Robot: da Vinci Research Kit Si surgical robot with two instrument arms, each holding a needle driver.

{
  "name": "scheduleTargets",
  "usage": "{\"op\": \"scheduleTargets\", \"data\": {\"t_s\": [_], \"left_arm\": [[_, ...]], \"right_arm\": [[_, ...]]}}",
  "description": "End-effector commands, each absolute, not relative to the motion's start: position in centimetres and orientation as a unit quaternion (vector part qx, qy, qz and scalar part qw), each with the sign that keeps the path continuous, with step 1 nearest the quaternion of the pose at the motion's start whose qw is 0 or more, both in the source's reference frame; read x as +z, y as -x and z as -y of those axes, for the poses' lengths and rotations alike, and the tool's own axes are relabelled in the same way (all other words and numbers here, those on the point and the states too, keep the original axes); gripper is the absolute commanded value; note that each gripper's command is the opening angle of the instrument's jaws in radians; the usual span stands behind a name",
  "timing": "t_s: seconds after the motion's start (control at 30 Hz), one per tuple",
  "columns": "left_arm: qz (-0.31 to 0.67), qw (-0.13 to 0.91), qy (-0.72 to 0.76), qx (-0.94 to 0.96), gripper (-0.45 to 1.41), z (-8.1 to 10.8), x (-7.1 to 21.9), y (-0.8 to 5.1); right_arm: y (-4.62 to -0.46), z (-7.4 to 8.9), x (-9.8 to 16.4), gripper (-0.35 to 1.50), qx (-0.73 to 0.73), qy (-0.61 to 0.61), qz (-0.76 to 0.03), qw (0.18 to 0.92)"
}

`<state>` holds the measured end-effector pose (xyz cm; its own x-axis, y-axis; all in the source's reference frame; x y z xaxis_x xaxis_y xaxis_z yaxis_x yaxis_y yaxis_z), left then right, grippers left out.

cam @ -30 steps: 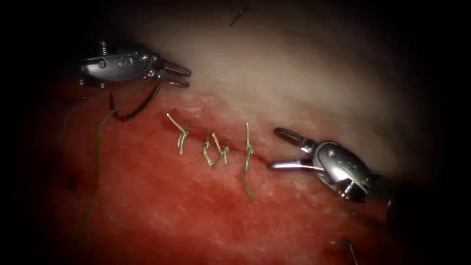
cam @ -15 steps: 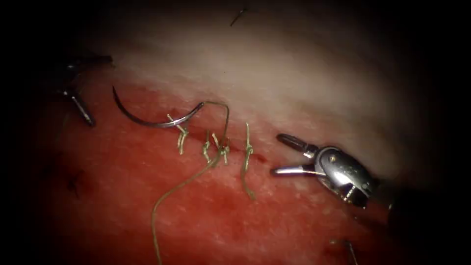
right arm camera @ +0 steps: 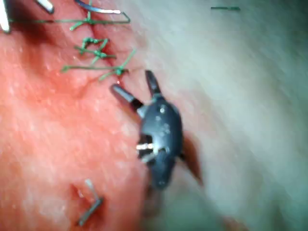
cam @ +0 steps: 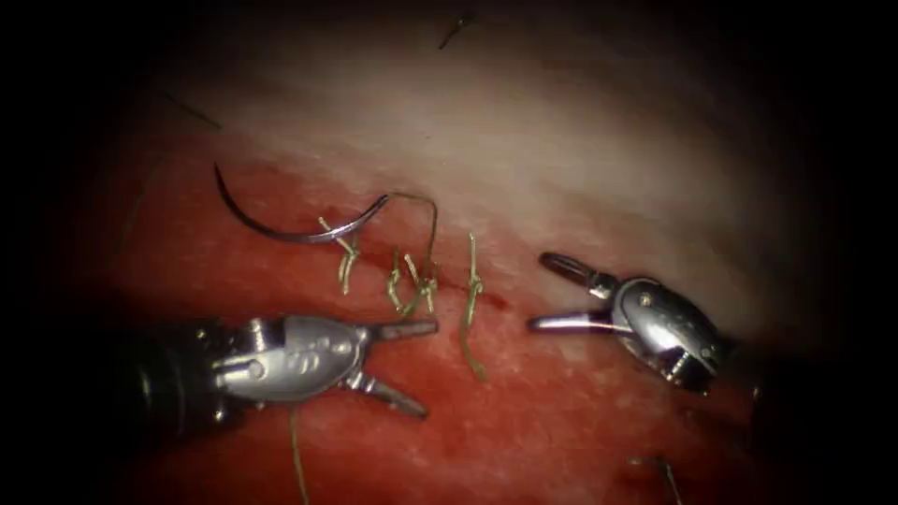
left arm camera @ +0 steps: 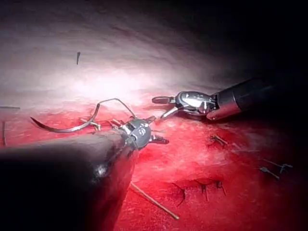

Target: Wound Closure

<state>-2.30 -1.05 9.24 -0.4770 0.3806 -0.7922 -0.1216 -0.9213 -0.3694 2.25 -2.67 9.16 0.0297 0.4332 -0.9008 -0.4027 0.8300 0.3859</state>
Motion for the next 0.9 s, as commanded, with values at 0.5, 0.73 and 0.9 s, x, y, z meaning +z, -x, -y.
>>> {"op": "scheduleTargets", "data": {"t_s": [0.5,0.73,0.9], "left_arm": [[0.072,0.149,0.434,0.886,0.34,1.26,9.76,2.76],[0.078,0.132,0.432,0.889,-0.45,1.30,9.84,2.84],[0.082,0.120,0.441,0.886,-0.45,1.29,9.83,2.84]], "right_arm": [[-2.33,2.66,9.24,1.36,0.293,-0.010,-0.632,0.718],[-2.34,2.68,9.25,1.36,0.293,-0.009,-0.632,0.718],[-2.34,2.68,9.25,1.36,0.293,-0.009,-0.632,0.718]]}}
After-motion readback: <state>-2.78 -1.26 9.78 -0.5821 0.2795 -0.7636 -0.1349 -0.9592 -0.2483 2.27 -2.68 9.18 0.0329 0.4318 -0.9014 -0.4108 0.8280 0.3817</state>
